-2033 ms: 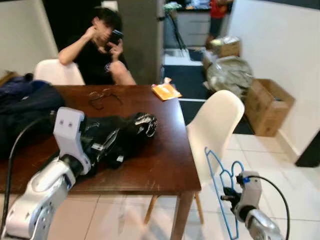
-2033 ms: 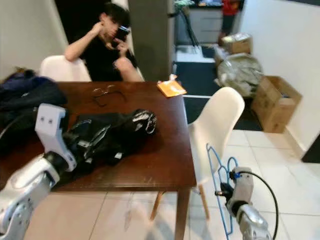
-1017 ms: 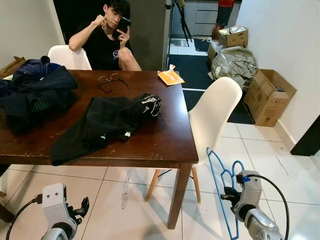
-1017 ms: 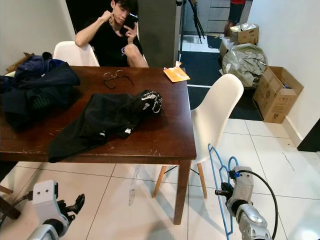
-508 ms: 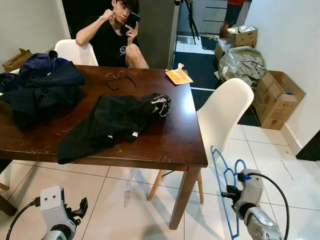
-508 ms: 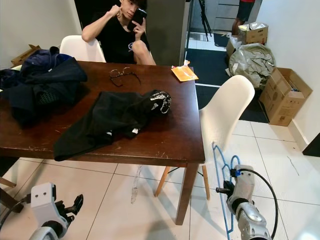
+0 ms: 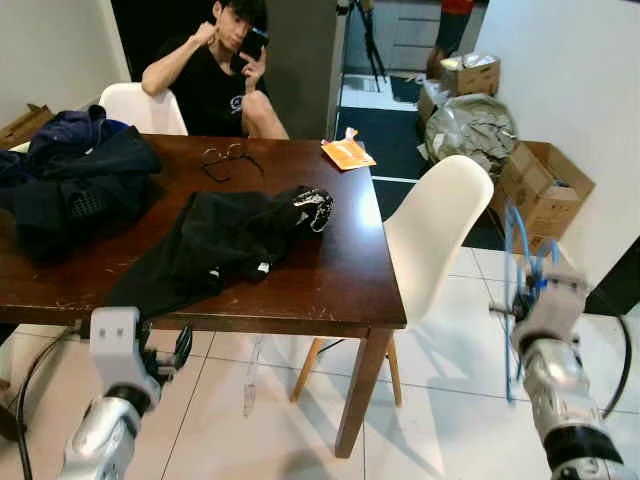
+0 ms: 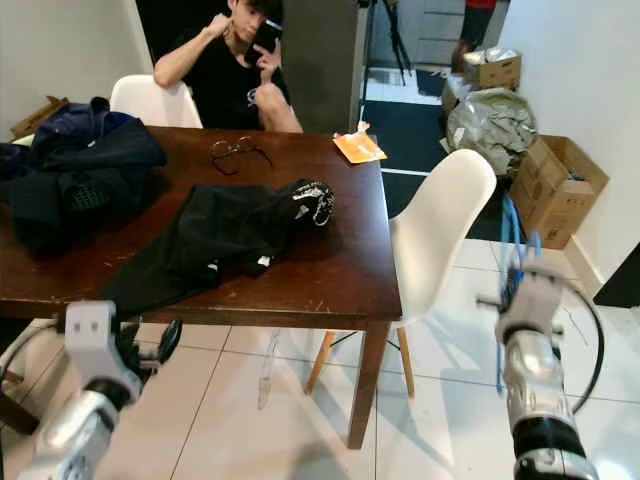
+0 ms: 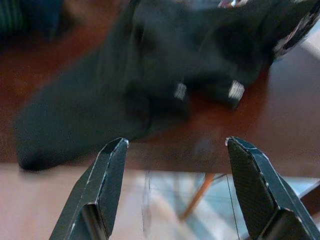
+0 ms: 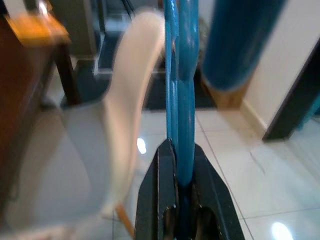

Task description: Hang hanger

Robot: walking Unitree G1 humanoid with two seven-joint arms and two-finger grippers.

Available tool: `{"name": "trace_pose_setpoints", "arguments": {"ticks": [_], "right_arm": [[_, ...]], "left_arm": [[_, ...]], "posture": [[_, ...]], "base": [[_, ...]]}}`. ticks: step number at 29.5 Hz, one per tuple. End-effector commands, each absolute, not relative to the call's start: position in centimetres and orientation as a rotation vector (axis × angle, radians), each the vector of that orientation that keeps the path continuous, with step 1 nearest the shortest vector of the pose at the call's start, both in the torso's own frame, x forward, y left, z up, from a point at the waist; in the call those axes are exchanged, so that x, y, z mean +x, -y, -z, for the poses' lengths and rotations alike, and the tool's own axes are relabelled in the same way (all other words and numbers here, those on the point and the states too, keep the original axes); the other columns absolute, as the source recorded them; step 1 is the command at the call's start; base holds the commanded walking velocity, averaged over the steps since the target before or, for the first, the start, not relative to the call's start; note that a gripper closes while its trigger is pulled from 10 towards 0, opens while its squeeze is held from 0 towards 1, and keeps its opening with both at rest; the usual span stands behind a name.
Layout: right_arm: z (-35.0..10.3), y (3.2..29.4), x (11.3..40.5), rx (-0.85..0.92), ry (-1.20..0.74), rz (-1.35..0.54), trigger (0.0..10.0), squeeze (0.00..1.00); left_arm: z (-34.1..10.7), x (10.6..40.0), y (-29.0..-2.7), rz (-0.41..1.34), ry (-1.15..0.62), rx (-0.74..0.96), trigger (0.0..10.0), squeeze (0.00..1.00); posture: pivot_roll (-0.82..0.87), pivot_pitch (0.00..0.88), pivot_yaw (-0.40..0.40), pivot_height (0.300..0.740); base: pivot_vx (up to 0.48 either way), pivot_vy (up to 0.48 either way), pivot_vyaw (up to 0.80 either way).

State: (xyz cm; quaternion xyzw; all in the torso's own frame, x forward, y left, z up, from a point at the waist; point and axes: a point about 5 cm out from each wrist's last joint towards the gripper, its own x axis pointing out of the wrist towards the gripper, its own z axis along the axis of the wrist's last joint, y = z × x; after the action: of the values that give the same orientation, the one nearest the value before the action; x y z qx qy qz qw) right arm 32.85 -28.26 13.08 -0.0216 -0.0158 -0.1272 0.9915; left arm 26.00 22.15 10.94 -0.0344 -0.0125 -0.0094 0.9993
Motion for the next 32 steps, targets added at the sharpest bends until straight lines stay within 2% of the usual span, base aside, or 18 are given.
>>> {"name": "trace_pose_setpoints", "arguments": {"ticks": [1,3,6,8,10,12,17,27,32], "right_arm": [[-13.7,27.1,33.3,-0.040,0.053,0.196,10.0,0.00],[-17.8,22.7,34.2,0.044,0.215,-0.015,10.0,0.00],[-19.0,21.3,34.2,0.080,0.258,-0.084,10.0,0.00],[-21.6,17.3,33.9,0.169,0.334,-0.294,10.0,0.00],[-21.6,17.3,33.9,0.169,0.334,-0.294,10.0,0.00],[-22.8,14.7,33.2,0.213,0.364,-0.426,10.0,0.00],[-22.9,13.4,32.6,0.227,0.352,-0.491,10.0,0.00],[-22.9,12.8,31.9,0.233,0.321,-0.545,10.0,0.00],[-23.1,12.7,32.1,0.274,0.298,-0.529,10.0,0.00]], "left_arm": [[-11.6,26.2,-21.9,0.035,0.031,-0.043,10.0,0.00],[-15.8,27.5,-21.0,0.036,0.171,-0.023,10.0,0.00],[-17.0,27.7,-20.9,0.031,0.212,-0.017,10.0,0.00],[-20.1,28.2,-22.1,-0.028,0.311,0.024,10.0,0.00],[-20.1,28.2,-22.1,-0.028,0.311,0.024,10.0,0.00],[-22.3,28.2,-23.1,-0.068,0.374,0.048,10.0,0.00],[-24.1,27.7,-23.7,-0.102,0.404,0.081,10.0,0.00],[-25.4,27.3,-25.0,-0.180,0.410,0.116,10.0,0.00],[-26.5,27.3,-25.4,-0.194,0.418,0.128,10.0,0.00]], "posture": [[0.08,0.000,-0.044,0.740],[0.08,0.000,-0.042,0.740],[0.08,0.000,-0.042,0.740],[0.09,0.000,-0.043,0.740],[0.09,0.000,-0.043,0.740],[0.10,0.000,-0.045,0.740],[0.11,0.000,-0.046,0.740],[0.12,0.000,-0.044,0.740],[0.13,0.000,-0.043,0.740]], "base": [[0.000,0.000,0.00],[0.000,0.000,0.00],[0.000,0.000,0.00],[0.338,0.000,0.00],[0.371,0.000,0.00],[0.360,0.000,0.40],[0.346,0.000,0.80],[0.346,0.000,0.80],[0.359,0.000,0.00]]}}
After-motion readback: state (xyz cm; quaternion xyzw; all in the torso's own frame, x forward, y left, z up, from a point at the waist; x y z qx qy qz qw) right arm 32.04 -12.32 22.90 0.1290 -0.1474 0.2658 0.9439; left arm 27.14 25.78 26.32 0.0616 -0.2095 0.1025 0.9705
